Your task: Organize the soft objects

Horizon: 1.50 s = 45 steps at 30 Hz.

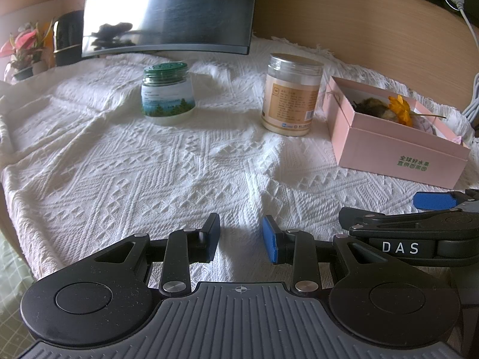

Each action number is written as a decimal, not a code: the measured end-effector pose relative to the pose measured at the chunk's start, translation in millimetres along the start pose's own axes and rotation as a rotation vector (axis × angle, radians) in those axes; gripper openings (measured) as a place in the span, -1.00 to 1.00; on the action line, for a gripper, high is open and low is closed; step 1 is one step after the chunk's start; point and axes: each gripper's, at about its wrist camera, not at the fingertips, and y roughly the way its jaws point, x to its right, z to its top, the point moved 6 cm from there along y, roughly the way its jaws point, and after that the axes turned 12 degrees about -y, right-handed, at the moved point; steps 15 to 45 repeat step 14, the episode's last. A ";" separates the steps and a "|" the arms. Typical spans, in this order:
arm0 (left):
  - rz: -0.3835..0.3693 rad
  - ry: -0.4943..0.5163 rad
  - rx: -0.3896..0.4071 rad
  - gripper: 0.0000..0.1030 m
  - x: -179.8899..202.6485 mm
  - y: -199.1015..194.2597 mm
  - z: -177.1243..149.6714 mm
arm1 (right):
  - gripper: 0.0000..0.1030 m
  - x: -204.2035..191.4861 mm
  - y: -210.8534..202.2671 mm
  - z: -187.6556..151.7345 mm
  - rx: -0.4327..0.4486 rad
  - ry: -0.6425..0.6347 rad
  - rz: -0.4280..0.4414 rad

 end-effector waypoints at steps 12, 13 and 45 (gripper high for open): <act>-0.009 0.010 -0.005 -0.33 -1.1 0.5 0.6 | 1.00 -0.3 0.3 0.2 -0.001 -0.003 -0.002; -0.009 0.013 -0.006 -0.33 -1.1 0.6 0.7 | 1.00 -0.2 0.3 0.2 -0.001 -0.004 -0.002; -0.009 0.014 -0.007 -0.32 -1.3 0.7 0.8 | 1.00 -0.2 0.3 0.2 -0.001 -0.003 -0.002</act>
